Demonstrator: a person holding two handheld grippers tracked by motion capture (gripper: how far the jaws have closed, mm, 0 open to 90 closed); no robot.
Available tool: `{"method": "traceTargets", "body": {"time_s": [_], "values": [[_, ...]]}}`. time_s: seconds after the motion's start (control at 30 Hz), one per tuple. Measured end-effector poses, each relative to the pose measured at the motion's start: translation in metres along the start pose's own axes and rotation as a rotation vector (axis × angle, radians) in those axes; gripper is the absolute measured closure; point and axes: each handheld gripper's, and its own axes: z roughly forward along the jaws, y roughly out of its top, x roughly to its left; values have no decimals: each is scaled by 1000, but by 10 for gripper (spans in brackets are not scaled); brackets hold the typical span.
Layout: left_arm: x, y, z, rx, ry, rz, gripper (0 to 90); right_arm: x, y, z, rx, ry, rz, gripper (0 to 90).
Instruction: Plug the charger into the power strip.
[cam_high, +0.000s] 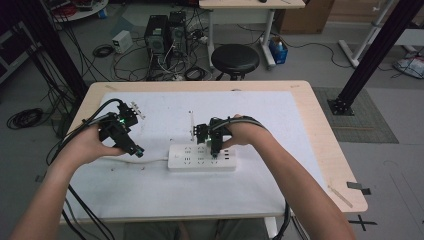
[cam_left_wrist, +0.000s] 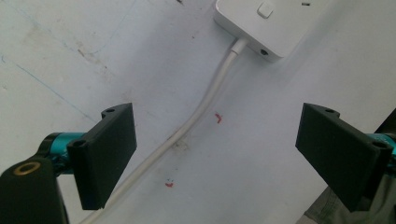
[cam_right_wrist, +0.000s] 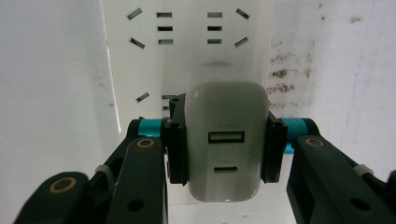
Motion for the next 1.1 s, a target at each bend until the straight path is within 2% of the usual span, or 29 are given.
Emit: {"method": "traceTargets", "body": {"time_s": [0.07, 0.1, 0.13, 0.17, 0.2, 0.23, 0.27, 0.3, 0.33, 0.4, 0.43, 0.47, 0.5, 0.53, 0.57, 0.6, 0.63, 0.67, 0.73, 0.77, 0.87, 0.97, 1.1], "values": [[0, 1, 0, 13, 5, 16, 124, 0, 0, 0, -5, -5, -4, 600], [0, 1, -1, 8, 6, 14, 124, 0, -1, -2, -22, -11, 7, 484], [0, 1, -1, 5, 6, 11, 123, -3, -5, -7, -73, -5, 37, 436], [1, 1, -1, 5, 6, 15, 124, -6, -11, -15, -125, 22, 82, 382], [1, 1, -2, 1, 5, 16, 123, -7, -17, -25, -177, 27, 120, 335], [1, 2, -2, -3, 3, 9, 124, -7, -25, -34, -213, -1, 153, 289], [2, 2, -2, 0, 5, 15, 123, -8, -43, -51, -252, -20, 243, 251], [3, 3, -3, 6, 10, 20, 123, -8, -43, -51, -252, -20, 243, 251], [3, 3, -3, -2, 15, 13, 124, -10, -64, -63, -257, -46, 363, 211], [6, 4, -4, -8, 18, 2, 123, -14, -88, -70, -247, -20, 488, 211], [7, 4, -4, -3, 21, 3, 123, -14, -88, -70, -247, -20, 488, 211], [9, 5, -3, 2, 25, 0, 123, -14, -100, -73, -230, -45, 541, 211], [10, 6, -3, 5, 28, -5, 124, -13, -112, -76, -205, -73, 613, 197], [12, 6, -2, 13, 30, -4, 123, -13, -124, -77, -190, -82, 672, 170], [12, 7, -2, 12, 34, -7, 123, -12, -146, -76, -152, -72, 797, 170], [13, 8, -2, 10, 37, -10, 123, -12, -146, -76, -152, -72, 797, 170], [14, 9, -1, -6, 36, -29, 123, -10, -166, -73, -91, -83, 886, 170], [15, 9, -1, -6, 37, -34, 123, -10, -166, -73, -91, -83, 886, 170], [16, 11, 0, -7, 37, -40, 124, -6, -190, -67, -49, -85, 949, 170], [17, 12, 1, -9, 37, -43, 124, -6, -190, -67, -49, -85, 949, 170], [16, 15, 4, -15, 35, -63, 123, -2, -210, -61, -54, -63, 1004, 170], [16, 17, 4, 6, 41, -51, 124, -1, -216, -61, -56, -61, 1020, 170], [14, 20, 3, 8, 45, -56, 124, -1, -222, -61, -64, -52, 1039, 170]]}}
